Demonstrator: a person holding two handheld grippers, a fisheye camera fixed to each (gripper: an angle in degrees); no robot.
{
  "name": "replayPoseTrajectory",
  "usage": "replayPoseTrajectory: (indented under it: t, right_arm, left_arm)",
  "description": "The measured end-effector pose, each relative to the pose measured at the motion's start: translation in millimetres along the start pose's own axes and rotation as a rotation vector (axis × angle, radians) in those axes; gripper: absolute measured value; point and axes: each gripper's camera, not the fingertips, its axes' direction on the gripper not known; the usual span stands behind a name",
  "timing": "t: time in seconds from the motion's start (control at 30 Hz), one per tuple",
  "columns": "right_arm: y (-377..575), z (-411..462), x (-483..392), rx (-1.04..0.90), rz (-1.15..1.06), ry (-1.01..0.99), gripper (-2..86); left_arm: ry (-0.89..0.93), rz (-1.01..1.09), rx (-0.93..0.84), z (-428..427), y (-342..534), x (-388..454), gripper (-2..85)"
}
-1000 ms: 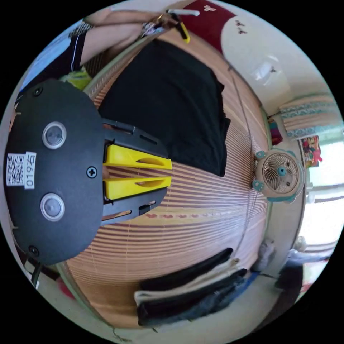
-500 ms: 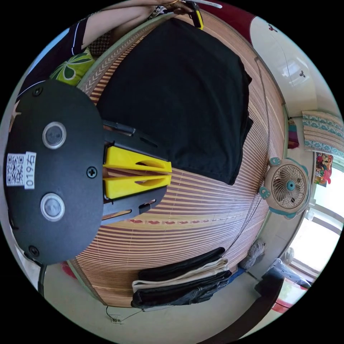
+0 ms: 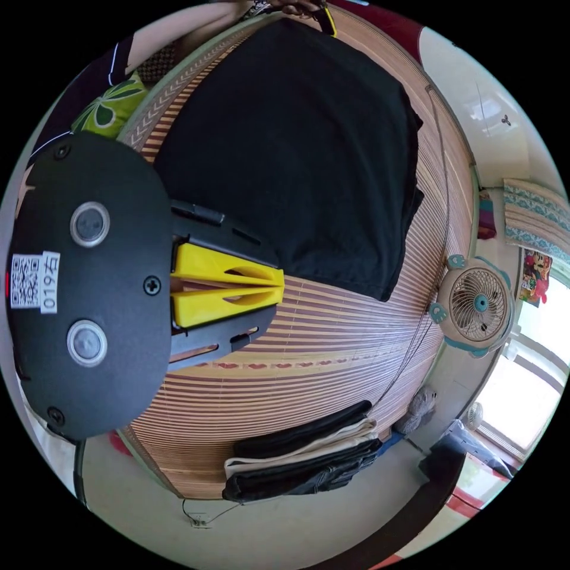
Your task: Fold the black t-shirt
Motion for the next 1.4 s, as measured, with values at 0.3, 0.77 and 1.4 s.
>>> replayPoseTrajectory:
  t: [0.3, 0.77, 1.4]
  right_arm:
    - [20.3, -43.4, 36.5, 0.151, 0.135, -0.075, 1.7]
    - [37.5, -23.1, 68.9, 0.047, 0.173, -0.26, 8.5]
    - [53.2, -24.1, 101.8, 0.046, 0.254, -0.472, 0.9]
  left_arm:
    - [0.027, -0.066, 0.103, -33.3, 3.8, -16.0, 1.0]
    - [0.135, -0.095, -0.011, -11.3, -5.9, -18.9, 1.5]
    - [0.207, -0.159, -0.035, -11.1, 1.7, -35.1, 1.0]
